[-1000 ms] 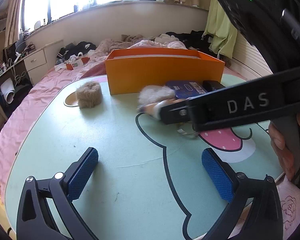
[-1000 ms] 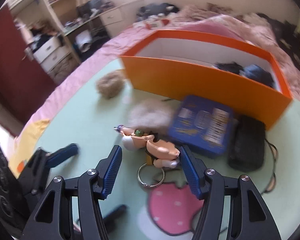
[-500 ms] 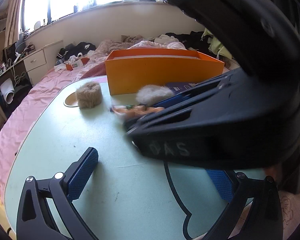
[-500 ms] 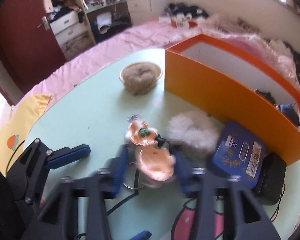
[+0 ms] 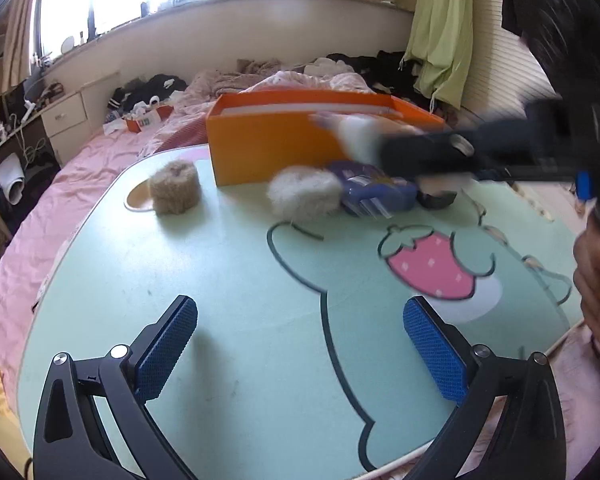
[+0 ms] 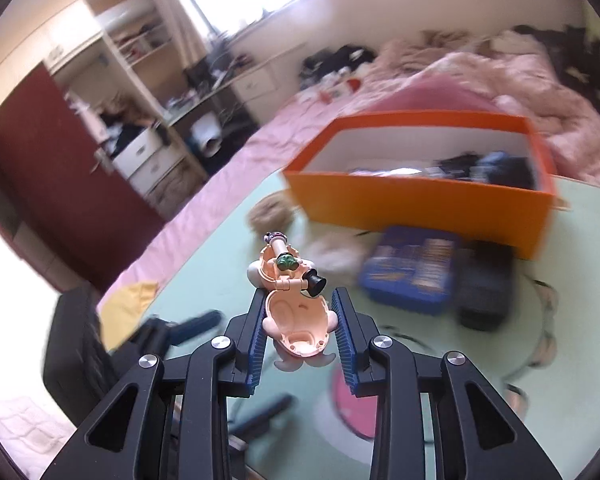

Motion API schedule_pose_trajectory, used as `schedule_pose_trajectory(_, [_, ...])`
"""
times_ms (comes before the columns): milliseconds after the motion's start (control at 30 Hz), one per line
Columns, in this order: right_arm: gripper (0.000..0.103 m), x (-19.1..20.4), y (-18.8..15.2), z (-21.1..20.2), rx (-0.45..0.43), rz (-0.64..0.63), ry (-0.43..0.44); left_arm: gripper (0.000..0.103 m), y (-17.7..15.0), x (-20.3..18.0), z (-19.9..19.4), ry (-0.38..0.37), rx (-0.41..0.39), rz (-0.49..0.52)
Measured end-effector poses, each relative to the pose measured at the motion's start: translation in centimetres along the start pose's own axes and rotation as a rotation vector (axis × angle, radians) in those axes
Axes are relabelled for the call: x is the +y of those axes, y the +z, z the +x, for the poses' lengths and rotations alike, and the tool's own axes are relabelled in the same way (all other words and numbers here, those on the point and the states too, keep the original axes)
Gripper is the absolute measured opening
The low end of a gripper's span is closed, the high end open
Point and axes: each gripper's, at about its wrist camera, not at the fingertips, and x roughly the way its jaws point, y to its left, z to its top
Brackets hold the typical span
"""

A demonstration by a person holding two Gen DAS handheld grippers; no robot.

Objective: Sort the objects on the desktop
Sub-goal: 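Grasp the white fluffy pom-pom with the left gripper while the right gripper holds the figurine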

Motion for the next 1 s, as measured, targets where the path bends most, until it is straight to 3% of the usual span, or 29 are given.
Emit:
schedule_pose_trajectory(133, [0.03, -2.3, -0.2, -2.6, -0.052, 0.088, -0.039, 0.103, 3.4, 1.5, -0.5, -0.011, -0.031, -0.05])
schedule_pose_trajectory(233, [0.03, -3.3, -0.2, -3.8, -0.086, 0.11, -0.066, 0.093, 6.1, 2.9, 0.9, -0.038, 0.015, -0.102])
schedule_pose_trajectory(333, [0.03, -4.0, -0.2, -4.5, -0.101, 0.127, -0.061, 0.09, 8.4, 3.7, 3.4, -0.096, 0.061, -0.146])
schedule_pose_trajectory(467, [0.03, -4.1, -0.4, -4.7, -0.101, 0.134, -0.05, 0.068, 9.1, 3.6, 7.5, -0.098, 0.175, -0.184])
schedule_pose_trajectory(533, [0.03, -4.3, -0.3, -4.6, -0.098, 0.13, -0.05, 0.062, 8.6, 3.7, 8.9, -0.097, 0.219, -0.204])
schedule_pose_trajectory(600, [0.03, -4.4, -0.6, -4.6, -0.095, 0.129, -0.051, 0.056, 8.0, 3.8, 8.7, -0.133, 0.204, -0.239])
schedule_pose_trajectory(667, [0.03, -4.5, -0.7, -4.4, -0.092, 0.132, -0.052, 0.04, 7.7, 3.7, 8.2, -0.138, 0.19, -0.23])
schedule_pose_trajectory(867, [0.03, -4.4, -0.7, -4.3, -0.089, 0.131, -0.054, 0.038, 7.0, 4.5, 7.5, -0.16, 0.173, -0.253])
schedule_pose_trajectory(900, [0.03, -4.4, -0.6, -4.2, -0.087, 0.131, -0.056, 0.04, 7.0, 4.7, 7.5, -0.163, 0.176, -0.267])
schedule_pose_trajectory(933, [0.03, -4.5, -0.6, -4.1, -0.085, 0.132, -0.057, 0.055, 6.8, 4.9, 7.6, -0.158, 0.186, -0.277])
schedule_pose_trajectory(1000, [0.03, -4.5, -0.6, -3.9, -0.08, 0.135, -0.057, 0.058, 6.8, 4.4, 7.6, -0.136, 0.185, -0.245])
